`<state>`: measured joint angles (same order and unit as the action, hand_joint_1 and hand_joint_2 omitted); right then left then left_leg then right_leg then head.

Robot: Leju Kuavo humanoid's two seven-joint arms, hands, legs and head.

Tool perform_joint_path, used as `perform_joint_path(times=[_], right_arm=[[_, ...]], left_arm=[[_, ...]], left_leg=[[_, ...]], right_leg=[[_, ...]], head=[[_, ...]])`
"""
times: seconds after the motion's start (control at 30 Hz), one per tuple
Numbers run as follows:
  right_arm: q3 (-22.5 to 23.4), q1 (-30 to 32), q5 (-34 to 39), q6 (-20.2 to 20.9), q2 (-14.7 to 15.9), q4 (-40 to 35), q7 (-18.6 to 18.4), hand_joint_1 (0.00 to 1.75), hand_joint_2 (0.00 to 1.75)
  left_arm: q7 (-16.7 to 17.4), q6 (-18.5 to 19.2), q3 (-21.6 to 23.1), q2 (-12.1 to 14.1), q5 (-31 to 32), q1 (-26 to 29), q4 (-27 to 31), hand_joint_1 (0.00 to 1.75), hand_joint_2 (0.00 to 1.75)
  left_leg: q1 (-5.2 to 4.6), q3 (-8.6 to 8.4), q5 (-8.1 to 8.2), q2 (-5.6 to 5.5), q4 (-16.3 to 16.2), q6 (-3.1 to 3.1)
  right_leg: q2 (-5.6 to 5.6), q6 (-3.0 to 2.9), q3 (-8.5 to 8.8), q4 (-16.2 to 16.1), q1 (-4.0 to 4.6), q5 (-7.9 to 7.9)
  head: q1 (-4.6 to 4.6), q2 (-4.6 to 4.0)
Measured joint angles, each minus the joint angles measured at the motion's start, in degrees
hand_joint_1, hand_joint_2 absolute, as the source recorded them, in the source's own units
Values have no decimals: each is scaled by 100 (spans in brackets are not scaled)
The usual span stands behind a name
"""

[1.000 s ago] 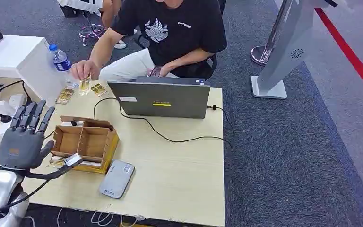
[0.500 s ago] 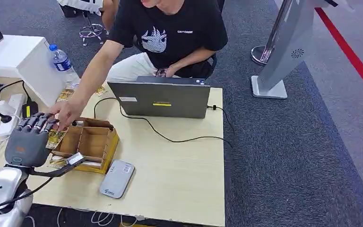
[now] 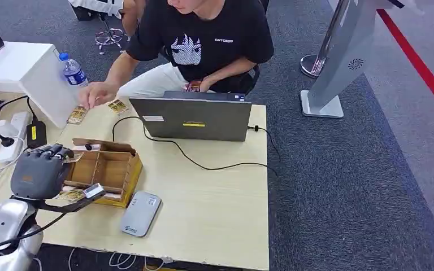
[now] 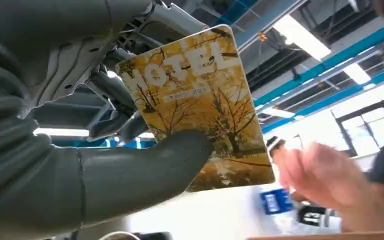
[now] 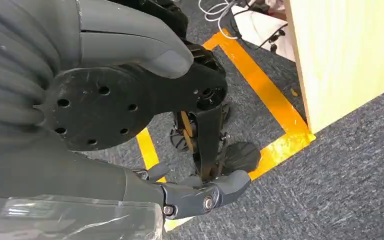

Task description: Pass the card to the sensor for recognition and then transmit it.

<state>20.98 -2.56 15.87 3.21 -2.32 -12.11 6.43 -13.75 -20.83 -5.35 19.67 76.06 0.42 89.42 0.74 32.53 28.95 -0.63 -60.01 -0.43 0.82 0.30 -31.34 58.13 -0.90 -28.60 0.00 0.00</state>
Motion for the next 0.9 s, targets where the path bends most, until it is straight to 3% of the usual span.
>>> perform_joint_path(times=[0.1,0.2,0.4,0.53,0.67,0.9], right_arm=[[35,1,2,-4,0,2,7,0,175],[83,-1,4,-15,0,2,22,0,175],[243,-1,-22,-22,0,2,26,0,175],[332,-1,-66,-22,0,2,26,0,175],[374,-1,-124,-15,0,2,26,0,175],[461,0,-186,-13,0,2,24,0,175]], left_arm=[[-166,13,278,-148,2,124,127,175,175],[-183,42,855,-238,160,288,232,175,175],[125,125,2344,-190,374,363,227,175,175],[212,199,3056,-109,374,343,98,175,175],[357,422,3518,17,372,311,-127,175,175],[825,573,3794,306,610,272,-372,175,175]], left_leg=[[-4,0,0,0,0,0],[-5,1,1,0,0,1],[-7,4,1,0,0,2],[-6,3,1,0,0,1],[-3,4,0,0,0,1],[-3,6,0,0,0,1]], right_leg=[[1,1,-1,-2,-3,1],[1,1,-1,-4,-4,1],[0,3,-4,-4,-6,2],[0,4,-6,-3,-5,2],[1,3,-7,-2,-2,2],[0,3,-7,-1,-2,2]], head=[[0,0],[0,0],[-2,0],[-2,0],[-2,0],[0,0]])
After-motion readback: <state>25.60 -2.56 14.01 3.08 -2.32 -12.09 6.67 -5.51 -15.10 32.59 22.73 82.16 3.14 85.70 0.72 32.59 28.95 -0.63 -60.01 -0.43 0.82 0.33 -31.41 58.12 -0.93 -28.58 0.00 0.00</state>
